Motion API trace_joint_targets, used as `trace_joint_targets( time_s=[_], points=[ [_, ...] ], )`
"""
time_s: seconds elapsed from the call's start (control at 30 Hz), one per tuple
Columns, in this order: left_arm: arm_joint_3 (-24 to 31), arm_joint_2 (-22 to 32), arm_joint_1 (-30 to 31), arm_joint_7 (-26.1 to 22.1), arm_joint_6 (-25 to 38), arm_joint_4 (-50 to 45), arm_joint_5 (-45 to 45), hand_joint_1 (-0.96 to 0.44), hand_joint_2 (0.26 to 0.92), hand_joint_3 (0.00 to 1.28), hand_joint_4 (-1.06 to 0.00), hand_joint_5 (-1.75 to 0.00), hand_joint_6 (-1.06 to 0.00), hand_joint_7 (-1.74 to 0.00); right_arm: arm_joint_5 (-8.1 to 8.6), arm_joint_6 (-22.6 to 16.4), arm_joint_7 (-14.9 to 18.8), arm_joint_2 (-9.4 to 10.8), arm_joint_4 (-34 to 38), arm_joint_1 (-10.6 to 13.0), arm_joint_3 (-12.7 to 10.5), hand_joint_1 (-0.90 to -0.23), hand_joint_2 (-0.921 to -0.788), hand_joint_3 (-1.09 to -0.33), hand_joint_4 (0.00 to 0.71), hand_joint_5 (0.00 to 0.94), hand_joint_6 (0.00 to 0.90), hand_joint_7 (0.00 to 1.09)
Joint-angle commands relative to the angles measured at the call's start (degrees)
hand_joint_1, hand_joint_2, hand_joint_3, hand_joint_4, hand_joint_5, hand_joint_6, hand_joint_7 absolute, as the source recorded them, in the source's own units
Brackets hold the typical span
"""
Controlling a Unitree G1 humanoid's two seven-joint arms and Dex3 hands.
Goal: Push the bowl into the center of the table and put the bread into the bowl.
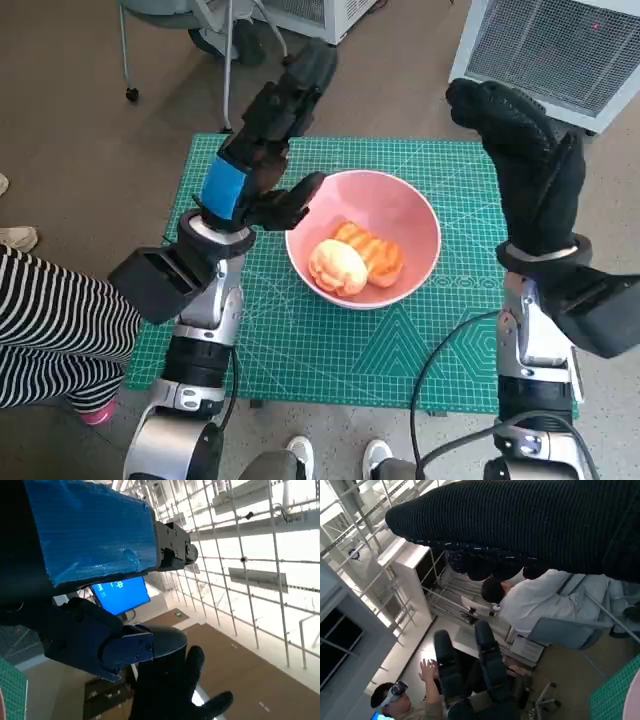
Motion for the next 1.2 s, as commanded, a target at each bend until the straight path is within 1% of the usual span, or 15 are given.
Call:
trace_joint_targets(
  time_s=[0.03,0.17,0.43,0.57,0.9,1.2],
  points=[
    [0.2,-0.5,0.1,0.8,-1.8,1.4,0.6,-0.68,0.921,0.57,-0.03,0.00,-0.13,0.00,-0.58,0.7,-0.6,-0.5,0.3,0.4,0.0,-0.713,-0.921,-0.682,0.166,0.002,0.069,0.42],
    [0.3,-0.5,0.2,1.0,-2.3,1.8,0.7,-0.69,0.921,0.56,-0.01,0.00,-0.12,0.00,-0.73,0.6,-0.8,-0.4,0.6,0.3,-0.1,-0.714,-0.921,-0.683,0.165,0.002,0.069,0.42],
    [0.4,-0.1,0.5,0.8,-2.8,2.2,0.5,-0.69,0.921,0.55,0.00,0.00,-0.11,0.00,-0.66,0.2,-0.9,-0.4,1.5,-0.1,-0.2,-0.717,-0.921,-0.682,0.167,0.002,0.069,0.42],
    [0.7,0.3,0.4,0.0,-2.8,3.0,-0.2,-0.70,0.921,0.54,0.00,0.00,-0.11,0.00,-0.51,-0.2,-0.9,-0.4,2.1,-0.4,-0.3,-0.717,-0.921,-0.681,0.167,0.002,0.070,0.42],
    [1.3,1.3,0.7,-1.6,-2.0,3.1,-1.2,-0.70,0.921,0.51,0.00,0.00,-0.11,0.00,-0.81,-0.3,-1.3,-0.3,2.6,-0.6,-0.2,-0.713,-0.921,-0.680,0.169,0.002,0.071,0.42],
    [1.9,2.2,0.8,-3.3,-2.0,3.7,-2.0,-0.69,0.921,0.50,0.00,0.00,-0.09,0.00,-0.31,-0.1,-1.3,-0.1,3.3,-0.9,-0.3,-0.715,-0.921,-0.680,0.169,0.002,0.073,0.42]
  ],
)
